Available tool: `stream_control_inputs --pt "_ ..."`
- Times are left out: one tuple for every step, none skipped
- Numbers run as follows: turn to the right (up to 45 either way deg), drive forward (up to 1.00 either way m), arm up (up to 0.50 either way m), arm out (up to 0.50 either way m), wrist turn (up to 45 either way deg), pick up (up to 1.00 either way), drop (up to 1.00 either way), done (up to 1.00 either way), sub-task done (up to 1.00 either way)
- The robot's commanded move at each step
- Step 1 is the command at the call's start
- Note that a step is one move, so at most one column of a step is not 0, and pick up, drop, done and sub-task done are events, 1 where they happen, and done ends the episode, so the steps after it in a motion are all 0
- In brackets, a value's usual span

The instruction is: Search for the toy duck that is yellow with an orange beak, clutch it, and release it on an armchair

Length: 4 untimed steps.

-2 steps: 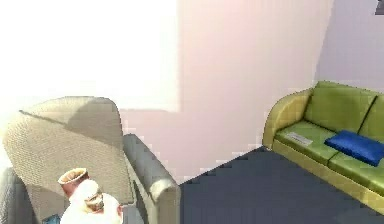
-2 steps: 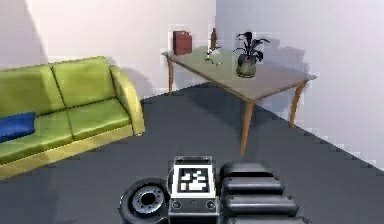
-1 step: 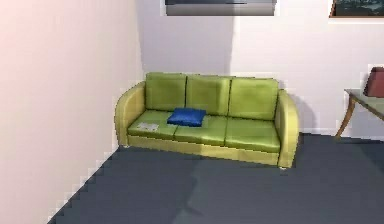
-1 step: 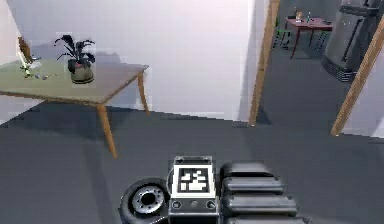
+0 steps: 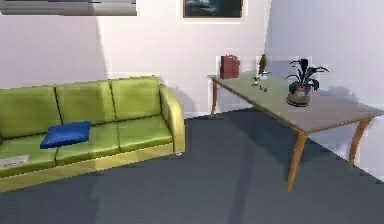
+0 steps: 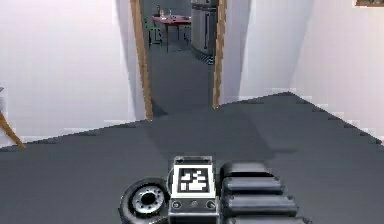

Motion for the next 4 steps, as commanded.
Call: stream_control_inputs --pt "-45.0 0.0 0.0 0.0 0.0 0.0 0.0 0.0 0.0" --pt "-12.0 0.0 0.0 0.0 0.0 0.0 0.0 0.0 0.0" --pt "0.0 0.55 0.0 0.0 0.0 0.0 0.0 0.0 0.0" --pt "-12.0 0.0 0.0 0.0 0.0 0.0 0.0 0.0 0.0"
